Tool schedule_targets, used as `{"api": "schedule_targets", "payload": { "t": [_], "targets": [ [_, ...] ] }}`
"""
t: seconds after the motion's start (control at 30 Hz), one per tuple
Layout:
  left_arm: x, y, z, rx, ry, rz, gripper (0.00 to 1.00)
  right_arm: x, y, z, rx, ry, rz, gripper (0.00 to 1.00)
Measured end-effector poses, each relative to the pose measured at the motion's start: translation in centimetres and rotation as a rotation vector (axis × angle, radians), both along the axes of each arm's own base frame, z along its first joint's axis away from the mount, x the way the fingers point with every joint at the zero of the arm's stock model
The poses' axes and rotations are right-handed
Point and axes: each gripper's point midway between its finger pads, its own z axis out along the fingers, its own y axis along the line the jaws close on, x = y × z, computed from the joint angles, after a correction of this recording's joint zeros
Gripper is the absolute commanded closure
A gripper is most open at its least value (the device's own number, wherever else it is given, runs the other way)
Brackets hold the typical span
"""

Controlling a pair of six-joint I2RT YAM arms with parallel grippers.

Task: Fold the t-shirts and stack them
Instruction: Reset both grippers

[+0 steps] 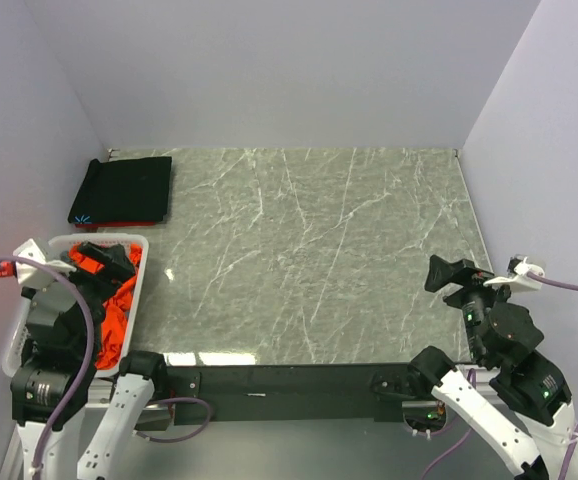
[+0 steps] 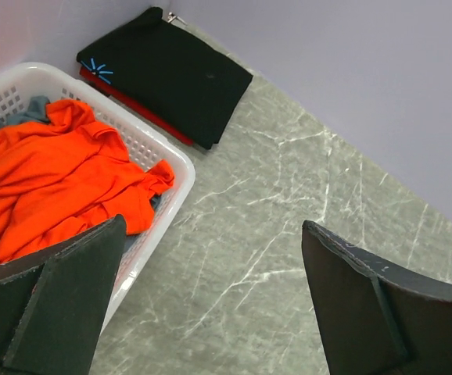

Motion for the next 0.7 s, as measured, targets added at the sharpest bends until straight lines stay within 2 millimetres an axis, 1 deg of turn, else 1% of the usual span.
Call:
{"api": "schedule_targets", "payload": {
  "t": [0.13,0.27,0.37,0.53,0.7],
  "targets": [
    [-0.3,0.0,-0.3,-0.015,-0.040,0.002,0.01,0.0,-0.2,-0.1,-0.002,-0.011,-0.012,0.04],
    [0.2,-0.1,-1.5,-0.019,-0.047,-0.002,0.00,0.2,-0.2,-0.6,-0.018,-0.001,-0.018,0.04],
    [0.5,-0.2,-2.2,-0.018,-0.053,-0.002,0.00,0.4,-0.2,-0.7,-0.022,-0.006,-0.022,0.04],
    [0.9,-0.2,-1.9,-0.015,-0.077,-0.002,0.01,0.5,-0.3,-1.2,-0.045,-0.003,-0.024,0.04],
    [1.1,-0.2,-1.5,-0.016,-0.097,-0.002,0.01,0.6,-0.4,-0.8,-0.052,-0.016,-0.030,0.04]
  ]
}}
